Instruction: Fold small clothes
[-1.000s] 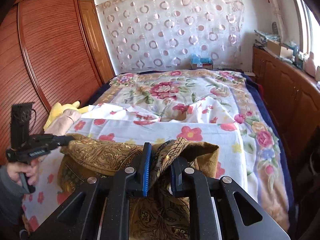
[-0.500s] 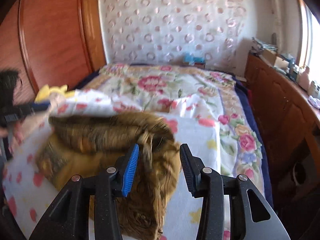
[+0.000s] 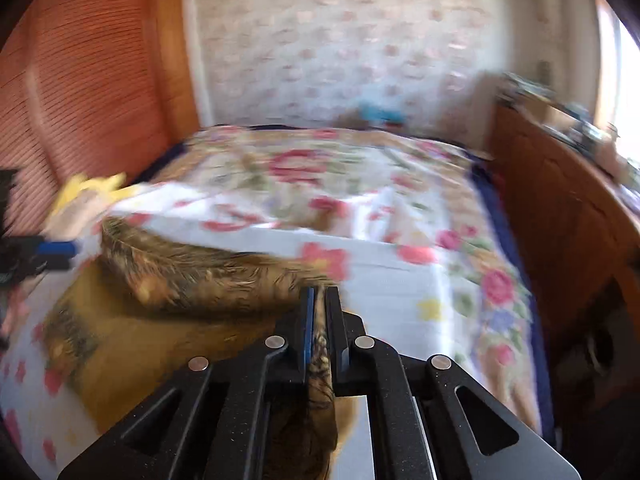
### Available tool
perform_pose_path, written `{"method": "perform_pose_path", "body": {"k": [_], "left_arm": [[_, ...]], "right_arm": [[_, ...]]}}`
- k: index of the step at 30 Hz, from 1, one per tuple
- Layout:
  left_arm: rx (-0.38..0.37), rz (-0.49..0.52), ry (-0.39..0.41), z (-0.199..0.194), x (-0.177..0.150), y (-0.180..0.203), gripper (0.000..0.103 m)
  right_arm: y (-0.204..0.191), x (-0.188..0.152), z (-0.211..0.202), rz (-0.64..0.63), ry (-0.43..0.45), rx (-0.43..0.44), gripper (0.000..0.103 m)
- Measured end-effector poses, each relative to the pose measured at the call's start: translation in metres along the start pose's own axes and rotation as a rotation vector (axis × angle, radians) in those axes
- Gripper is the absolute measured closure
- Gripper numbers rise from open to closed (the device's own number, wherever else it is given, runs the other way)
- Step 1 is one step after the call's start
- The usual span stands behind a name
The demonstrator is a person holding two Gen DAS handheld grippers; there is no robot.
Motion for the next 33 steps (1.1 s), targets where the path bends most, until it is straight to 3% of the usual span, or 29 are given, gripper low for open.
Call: {"method": "perform_pose_path", "body": {"k": [2, 8, 11, 13, 16, 22, 29, 31, 33], "left_arm": [[0.034, 0.004, -0.010, 0.004, 0.000, -0.001, 0.060], [0.075, -0.014, -0.090, 0.028, -0.009, -0.015, 0.058], [0.079, -0.031, -0.110, 0.036, -0.013, -0.022, 0.058], [0.080, -0.036, -0.116, 0.039, -0.014, -0.025, 0.056], [0.083, -0.051, -0.109, 0.043, -0.015, -0.030, 0.054], [0.081, -0.067, -0.105, 0.044, -0.012, -0.029, 0.054], [0.029, -0.097, -0.100, 0.041, -0.015, -0.028, 0.055], [0.000, -0.098, -0.109, 0.043, -0.015, -0.026, 0.069], [-0.017, -0.100, -0.110, 0.044, -0.014, -0.024, 0.073]], "right_arm": [[0.004, -0.004, 0.006, -0.004, -0.039, -0.078, 0.099], [0.005, -0.004, -0.014, 0.023, -0.016, -0.026, 0.097], [-0.003, -0.003, -0.028, 0.009, -0.004, -0.012, 0.083], [-0.002, -0.012, -0.027, 0.000, -0.011, 0.004, 0.057], [0.001, -0.026, -0.021, -0.011, -0.036, 0.018, 0.049], [0.016, -0.036, -0.001, 0.040, -0.128, 0.040, 0.041], [0.029, -0.030, 0.019, 0.098, -0.163, 0.101, 0.038], [0.031, -0.025, 0.023, 0.086, -0.157, 0.098, 0.038], [0.026, -0.026, 0.024, 0.080, -0.158, 0.105, 0.038]]}}
Point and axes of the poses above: each gripper's, at about its wrist camera, not at the fingertips, and z roughly the way its jaws point, y to its right, x to its top, the point moved 4 cm from there along z, roughly the way its jaws point, and after that the axes turned 1 degree about -x, right-handed, at the moved point
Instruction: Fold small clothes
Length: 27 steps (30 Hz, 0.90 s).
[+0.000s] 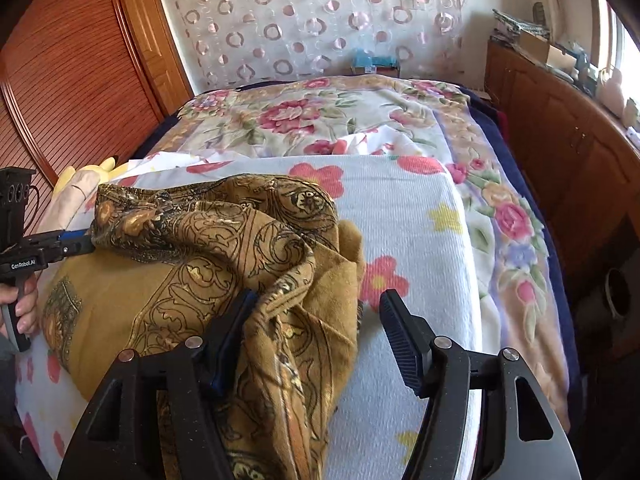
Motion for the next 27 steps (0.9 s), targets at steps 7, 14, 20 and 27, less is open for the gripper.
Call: {"method": "perform_pose_path", "body": {"k": [7, 14, 20, 27], "left_arm": [[-0.059, -0.004, 0.021, -0.006, 0.001, 0.004, 0.095], [-0.064, 0.057, 0.157, -0.053, 0.001, 0.025, 0.098], [-0.056, 0.047, 0.316, -0.128, -0.006, 0.025, 0.098], [0.076, -0.027, 0.465, -0.213, -0.029, -0.029, 0.098]], "right_arm": [[-0.009, 0.001, 0.012, -0.070, -0.037, 0.092, 0.063], [-0.016, 0.005, 0.003, -0.106, 0.011, 0.053, 0.087], [-0.063, 0.015, -0.030, -0.213, 0.151, 0.039, 0.089], [-0.145, 0.059, -0.036, -0.345, 0.244, 0.175, 0.089]]}}
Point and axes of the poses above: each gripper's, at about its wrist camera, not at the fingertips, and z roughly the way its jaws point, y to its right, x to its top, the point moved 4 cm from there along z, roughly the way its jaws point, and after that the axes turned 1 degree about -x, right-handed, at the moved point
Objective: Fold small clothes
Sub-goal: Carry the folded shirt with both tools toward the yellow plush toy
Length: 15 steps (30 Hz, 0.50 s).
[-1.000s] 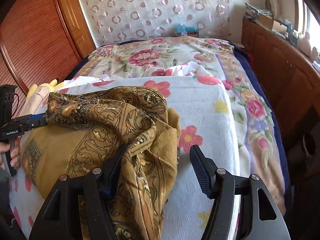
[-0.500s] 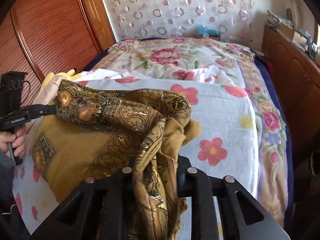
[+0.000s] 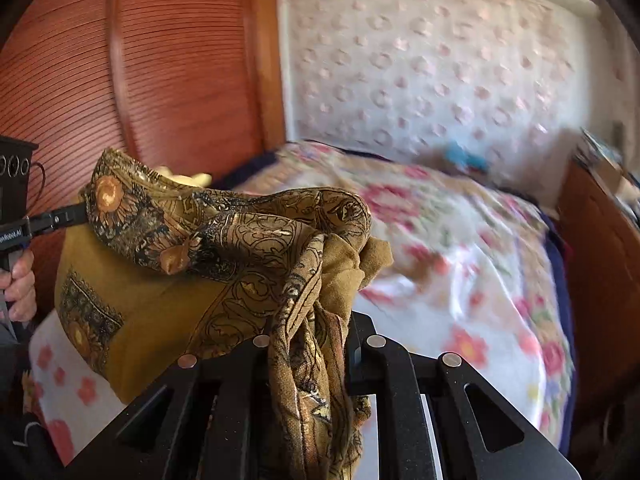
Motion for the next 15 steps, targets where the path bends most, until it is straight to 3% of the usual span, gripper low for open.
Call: {"method": "perform_pose_path", "body": {"k": [8, 15], "left_arm": [[0.208, -0.133, 0.066, -0.046, -0.021, -0.102, 0.098], [0.244, -0.241, 0.059, -0.052, -0.050, -0.148, 0.098]], "right_arm": [[-0.099, 0.085, 0.093, -0.219, -0.004, 0.146, 0.089], [-0.141, 0.123, 0.179, -0.341, -0.041, 0.245, 0.089]]}}
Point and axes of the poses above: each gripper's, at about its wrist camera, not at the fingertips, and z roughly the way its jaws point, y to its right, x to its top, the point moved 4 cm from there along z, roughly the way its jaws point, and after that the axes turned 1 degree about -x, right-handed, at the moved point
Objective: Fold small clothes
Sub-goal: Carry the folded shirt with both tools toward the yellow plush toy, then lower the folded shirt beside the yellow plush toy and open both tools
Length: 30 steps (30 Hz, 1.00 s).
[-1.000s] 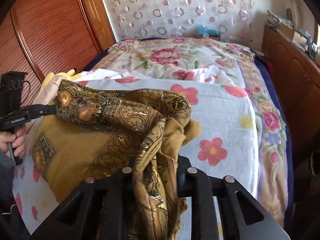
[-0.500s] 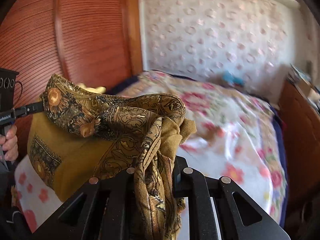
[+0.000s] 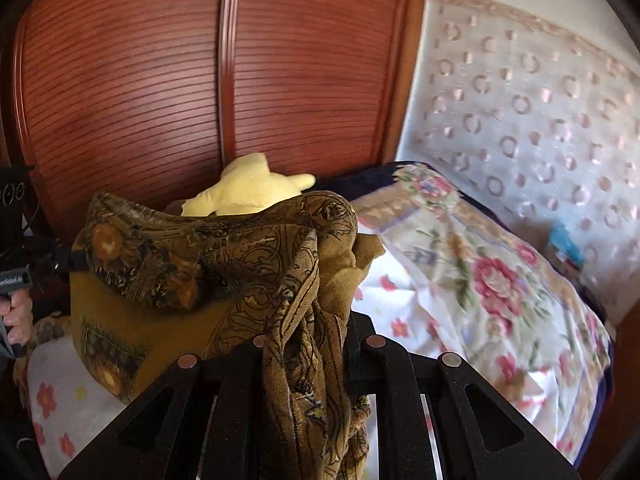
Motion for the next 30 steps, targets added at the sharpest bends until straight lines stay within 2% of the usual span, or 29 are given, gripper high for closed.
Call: {"method": "perform_pose_path", "body": {"k": [4, 10, 14, 17, 19, 23, 26, 28, 30], "left_arm": [[0.003, -0.038, 0.022, -0.006, -0.004, -0.018, 0.098], [0.050, -0.064, 0.011, -0.008, -0.016, -0.032, 0.098], [0.091, -0.071, -0.026, -0.008, -0.028, -0.040, 0.098], [0.121, -0.066, -0.043, -0.009, -0.036, -0.043, 0.098], [0.133, -0.072, -0.054, -0.007, -0.039, -0.047, 0.098], [0.174, -0.049, -0.074, -0.003, -0.039, -0.045, 0.098], [0.210, -0.018, -0.063, -0.006, -0.037, -0.043, 0.085], [0.207, -0.018, -0.046, -0.011, -0.034, -0.042, 0.071], [0.215, -0.001, -0.030, -0.016, -0.030, -0.039, 0.064]], "right_arm": [[0.012, 0.022, 0.031, -0.049, 0.003, 0.018, 0.089], [0.000, 0.051, 0.069, -0.128, -0.003, 0.034, 0.089], [-0.007, 0.050, 0.110, -0.098, -0.039, 0.051, 0.088], [0.002, 0.051, 0.133, -0.055, -0.063, 0.010, 0.079], [0.014, 0.053, 0.134, 0.010, -0.046, 0.008, 0.073], [0.027, 0.051, 0.124, 0.049, -0.021, -0.020, 0.073], [0.028, 0.040, 0.117, 0.098, -0.030, 0.000, 0.073], [0.027, 0.028, 0.109, 0.130, -0.030, 0.005, 0.073], [0.024, 0.014, 0.095, 0.150, -0.023, 0.013, 0.073]]}}
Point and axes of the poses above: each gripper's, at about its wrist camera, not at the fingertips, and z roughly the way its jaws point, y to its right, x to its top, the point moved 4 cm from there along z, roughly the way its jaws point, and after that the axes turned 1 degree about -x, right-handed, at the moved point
